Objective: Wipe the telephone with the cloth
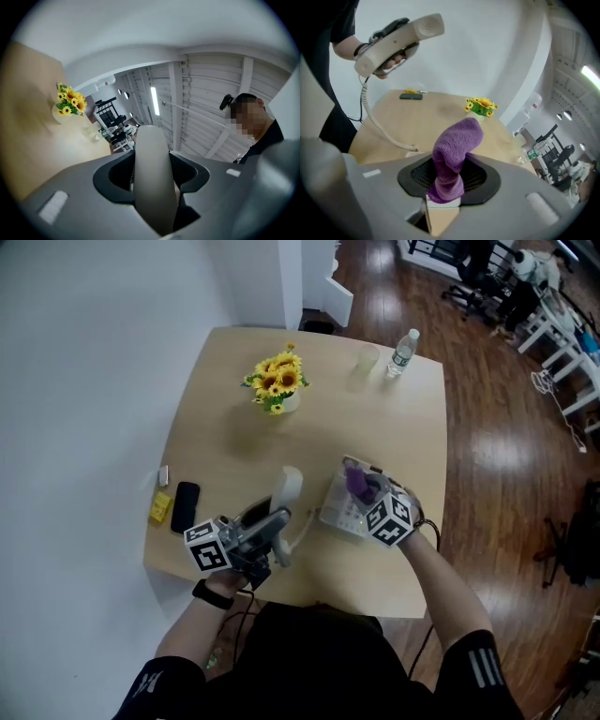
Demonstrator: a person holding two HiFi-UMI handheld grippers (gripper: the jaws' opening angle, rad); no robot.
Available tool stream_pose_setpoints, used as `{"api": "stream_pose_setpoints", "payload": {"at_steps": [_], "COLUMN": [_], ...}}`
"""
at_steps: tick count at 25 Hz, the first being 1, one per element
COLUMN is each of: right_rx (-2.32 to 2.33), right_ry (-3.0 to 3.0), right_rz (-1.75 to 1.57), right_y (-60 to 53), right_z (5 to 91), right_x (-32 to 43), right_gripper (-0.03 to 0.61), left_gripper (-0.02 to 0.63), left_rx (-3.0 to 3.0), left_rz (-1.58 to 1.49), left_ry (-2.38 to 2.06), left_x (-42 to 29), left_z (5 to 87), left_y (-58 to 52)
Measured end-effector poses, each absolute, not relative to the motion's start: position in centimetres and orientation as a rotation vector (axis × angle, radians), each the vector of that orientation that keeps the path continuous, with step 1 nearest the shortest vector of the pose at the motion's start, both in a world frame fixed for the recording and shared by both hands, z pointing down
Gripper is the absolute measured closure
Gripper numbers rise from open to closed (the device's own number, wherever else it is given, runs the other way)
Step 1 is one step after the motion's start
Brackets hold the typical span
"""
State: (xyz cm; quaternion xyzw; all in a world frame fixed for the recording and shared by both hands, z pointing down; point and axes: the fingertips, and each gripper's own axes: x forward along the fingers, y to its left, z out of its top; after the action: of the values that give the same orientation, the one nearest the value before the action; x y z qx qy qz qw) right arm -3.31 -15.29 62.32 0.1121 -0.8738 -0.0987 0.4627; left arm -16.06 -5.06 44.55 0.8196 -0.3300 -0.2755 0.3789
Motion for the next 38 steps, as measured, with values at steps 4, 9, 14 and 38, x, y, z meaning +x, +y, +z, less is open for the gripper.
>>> {"api": "stream_pose_setpoints", "payload": {"at_steps": [4,9,14,38], "right_rx": [0.278,0.298,0.253,-0.047], "right_ry": [-2.030,-1.914,-1.878,-1.939], "right_rz": [-0.297,-0.312,-0.294,-0.231], "right_y": [-20.1,-23.5,-22.1,-3.7], "right_z": [64.9,68.5,71.5,75.7], "right_x": [-3.8,-4.5,-5.4,-6.5], "right_gripper": [0.443,0.442,0.442,0.443], "left_gripper": [0.397,0.397,0.397,0.397], "left_rx": [2.067,2.042,2.009,2.015], "left_rz": [-0.597,-0.510,-0.488,-0.463], "left_ry": [-0.885,-0.909,-0.907,-0.859], "left_x": [-15.4,-15.1,-15.2,-13.4], "left_z": [46.7,48.8,50.0,50.8], "left_y": [-4.9,-4.4,-3.9,-5.7]}}
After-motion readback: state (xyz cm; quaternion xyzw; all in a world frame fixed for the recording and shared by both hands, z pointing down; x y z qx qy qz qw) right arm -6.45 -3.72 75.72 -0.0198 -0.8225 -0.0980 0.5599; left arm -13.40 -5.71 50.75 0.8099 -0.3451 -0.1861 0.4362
